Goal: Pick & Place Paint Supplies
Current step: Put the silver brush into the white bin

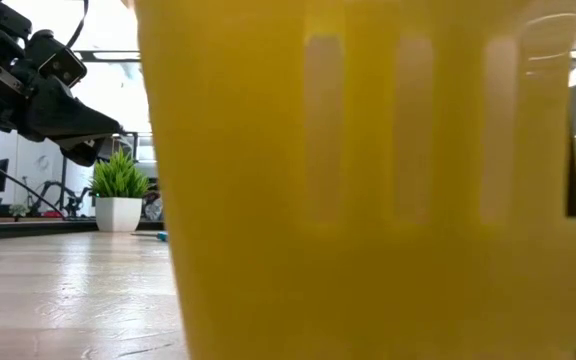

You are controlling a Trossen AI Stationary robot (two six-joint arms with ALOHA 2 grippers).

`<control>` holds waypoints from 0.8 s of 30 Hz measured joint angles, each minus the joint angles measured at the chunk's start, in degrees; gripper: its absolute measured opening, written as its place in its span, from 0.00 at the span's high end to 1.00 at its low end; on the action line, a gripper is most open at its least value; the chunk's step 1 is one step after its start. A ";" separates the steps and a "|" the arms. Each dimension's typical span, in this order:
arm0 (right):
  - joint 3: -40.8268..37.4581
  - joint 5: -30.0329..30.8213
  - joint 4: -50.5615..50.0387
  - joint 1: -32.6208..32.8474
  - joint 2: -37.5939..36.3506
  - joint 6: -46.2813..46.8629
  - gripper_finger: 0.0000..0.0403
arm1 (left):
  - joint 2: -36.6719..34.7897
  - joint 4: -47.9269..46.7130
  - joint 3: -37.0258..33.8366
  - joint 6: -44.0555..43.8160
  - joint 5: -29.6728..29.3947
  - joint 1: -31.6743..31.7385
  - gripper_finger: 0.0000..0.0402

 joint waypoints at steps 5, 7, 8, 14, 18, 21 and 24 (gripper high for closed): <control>-0.15 -0.38 9.49 -6.70 0.12 -10.85 0.67 | 0.00 0.01 0.00 0.00 0.01 -0.01 1.00; -0.33 -1.83 12.43 -8.72 0.13 -13.93 0.67 | 0.00 0.00 0.00 0.00 0.02 0.00 1.00; -0.54 -3.02 13.95 -9.57 0.13 -15.13 0.67 | 0.00 0.00 0.00 0.00 0.02 -0.02 1.00; -5.34 -9.51 23.37 -11.60 0.24 -21.95 0.67 | 0.00 0.01 0.00 0.00 0.00 -0.02 1.00; -10.81 -16.92 30.65 -11.77 0.24 -22.33 0.67 | 0.00 0.01 0.00 0.00 0.00 -0.02 1.00; -14.69 -18.18 35.77 -11.85 0.26 -21.95 0.67 | 0.00 0.00 0.00 0.00 0.00 0.00 1.00; -17.62 -18.60 39.65 -12.61 0.26 -20.33 0.67 | 0.00 0.02 0.00 0.00 0.01 -0.02 1.00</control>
